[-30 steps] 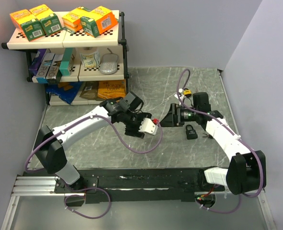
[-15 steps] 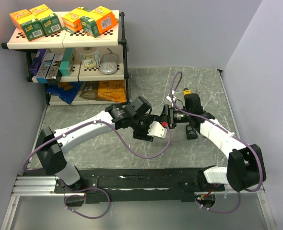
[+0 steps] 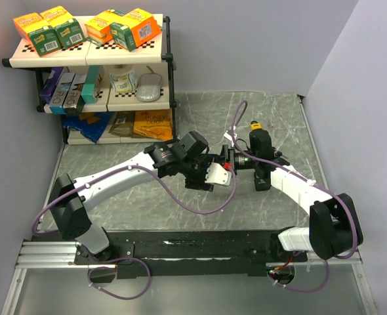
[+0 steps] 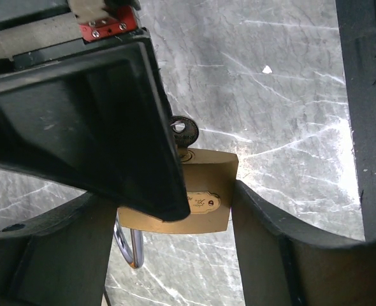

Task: Lock with the key
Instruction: Pick up the lock from the center of the board.

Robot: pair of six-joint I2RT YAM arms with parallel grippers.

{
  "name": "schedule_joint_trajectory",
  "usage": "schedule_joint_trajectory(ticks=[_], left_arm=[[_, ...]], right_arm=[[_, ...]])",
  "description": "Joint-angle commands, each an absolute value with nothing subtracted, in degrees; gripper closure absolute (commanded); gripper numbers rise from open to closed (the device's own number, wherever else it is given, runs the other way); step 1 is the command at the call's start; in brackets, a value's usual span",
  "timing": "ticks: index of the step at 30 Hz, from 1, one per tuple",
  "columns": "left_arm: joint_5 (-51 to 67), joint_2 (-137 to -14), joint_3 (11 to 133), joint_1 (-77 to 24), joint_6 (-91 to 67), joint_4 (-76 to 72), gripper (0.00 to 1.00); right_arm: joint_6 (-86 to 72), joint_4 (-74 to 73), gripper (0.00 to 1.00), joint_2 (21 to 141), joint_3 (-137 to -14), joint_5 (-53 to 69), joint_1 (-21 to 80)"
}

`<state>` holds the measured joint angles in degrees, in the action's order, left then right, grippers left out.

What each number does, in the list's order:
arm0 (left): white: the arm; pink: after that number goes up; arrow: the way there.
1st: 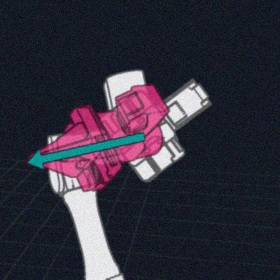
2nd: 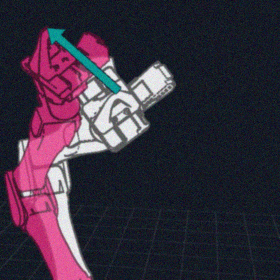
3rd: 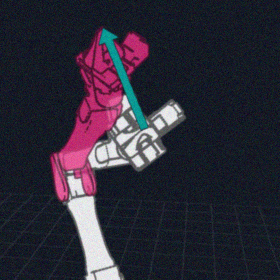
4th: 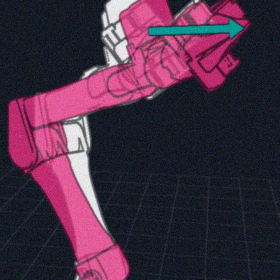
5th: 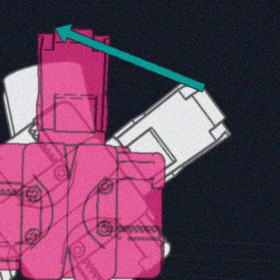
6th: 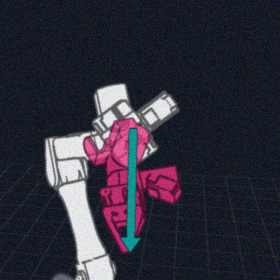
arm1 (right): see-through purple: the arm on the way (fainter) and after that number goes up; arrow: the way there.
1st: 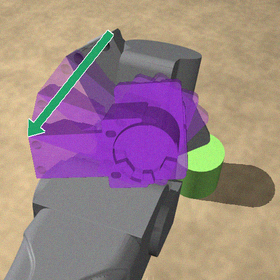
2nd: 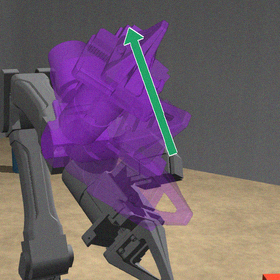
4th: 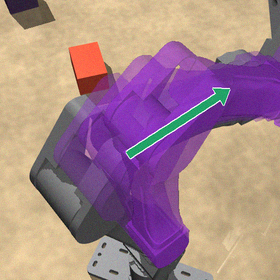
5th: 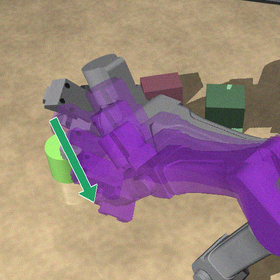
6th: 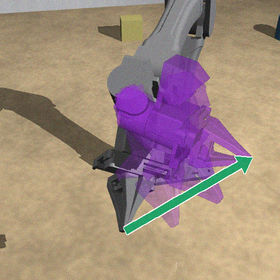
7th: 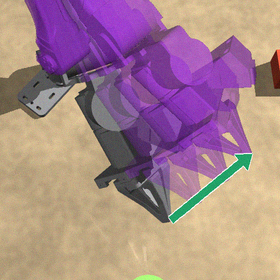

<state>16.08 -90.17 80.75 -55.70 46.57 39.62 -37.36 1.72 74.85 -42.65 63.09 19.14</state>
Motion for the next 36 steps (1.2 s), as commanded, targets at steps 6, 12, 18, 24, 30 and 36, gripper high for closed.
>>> schedule_joint_trajectory(ticks=[6, 12, 18, 24, 30, 36], left_arm=[[15.9, -89.7, 86.0, -56.1, 44.8, 34.5, 0.95], [20.4, -86.5, 85.2, -54.5, 41.0, 37.8, 0.28], [35.1, -75.1, 79.5, -44.0, 34.4, 35.2, 0.03], [36.7, -69.2, 74.0, -41.0, 36.6, 34.7, 0.06], [29.8, -67.2, 71.5, -44.5, 40.1, 31.0, 0.15], [22.3, -63.8, 64.9, -51.8, 46.7, 25.8, 0.23]], right_arm=[[-39.9, 6.9, 0.91, 75.3, -42.2, 65.7, 19.9], [-36.9, 4.3, 1.00, 73.2, -44.2, 67.3, 18.5], [-28.9, 0.3, 1.00, 66.9, -46.7, 71.9, 15.0], [-12.3, -12.4, 1.00, 61.8, -51.3, 73.3, 15.1], [-9.1, -16.8, 1.00, 59.5, -53.5, 73.6, 16.4], [-11.6, -14.9, 1.00, 56.7, -53.0, 71.5, 19.7]])
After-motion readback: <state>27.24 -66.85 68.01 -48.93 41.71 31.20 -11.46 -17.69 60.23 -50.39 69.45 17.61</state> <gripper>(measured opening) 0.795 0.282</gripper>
